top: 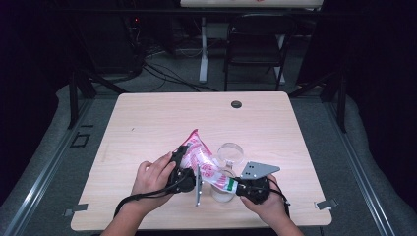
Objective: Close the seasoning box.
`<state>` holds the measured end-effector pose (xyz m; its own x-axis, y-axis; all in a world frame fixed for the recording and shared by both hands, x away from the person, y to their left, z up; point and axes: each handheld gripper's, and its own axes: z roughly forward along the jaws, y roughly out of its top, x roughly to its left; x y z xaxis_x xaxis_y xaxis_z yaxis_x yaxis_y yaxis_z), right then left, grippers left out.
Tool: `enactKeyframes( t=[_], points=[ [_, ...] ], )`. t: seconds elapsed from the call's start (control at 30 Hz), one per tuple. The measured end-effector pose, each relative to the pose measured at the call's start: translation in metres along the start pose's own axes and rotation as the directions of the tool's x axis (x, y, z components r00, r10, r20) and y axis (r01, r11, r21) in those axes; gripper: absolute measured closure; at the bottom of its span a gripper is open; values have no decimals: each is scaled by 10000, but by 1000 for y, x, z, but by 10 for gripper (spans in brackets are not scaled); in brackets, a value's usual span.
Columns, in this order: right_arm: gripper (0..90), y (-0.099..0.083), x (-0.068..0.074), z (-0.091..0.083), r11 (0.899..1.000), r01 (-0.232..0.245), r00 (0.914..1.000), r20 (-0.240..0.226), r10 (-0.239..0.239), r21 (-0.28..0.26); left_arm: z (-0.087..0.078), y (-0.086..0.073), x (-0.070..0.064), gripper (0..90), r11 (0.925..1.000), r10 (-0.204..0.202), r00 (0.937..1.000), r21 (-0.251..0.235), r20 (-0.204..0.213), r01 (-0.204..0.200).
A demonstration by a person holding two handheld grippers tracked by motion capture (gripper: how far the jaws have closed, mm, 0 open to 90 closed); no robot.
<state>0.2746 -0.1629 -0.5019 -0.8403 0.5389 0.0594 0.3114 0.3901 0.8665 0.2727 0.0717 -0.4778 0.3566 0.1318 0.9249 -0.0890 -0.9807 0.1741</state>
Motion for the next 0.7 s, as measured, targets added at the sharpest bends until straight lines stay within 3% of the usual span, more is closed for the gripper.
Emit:
enactKeyframes(
  t=[0.7],
  points=[
    [900,-1,1,1,10000,-24,10000,11,24,20,-3,2,1,621,9997,228,9993,-52,-307,-230]
  ],
)
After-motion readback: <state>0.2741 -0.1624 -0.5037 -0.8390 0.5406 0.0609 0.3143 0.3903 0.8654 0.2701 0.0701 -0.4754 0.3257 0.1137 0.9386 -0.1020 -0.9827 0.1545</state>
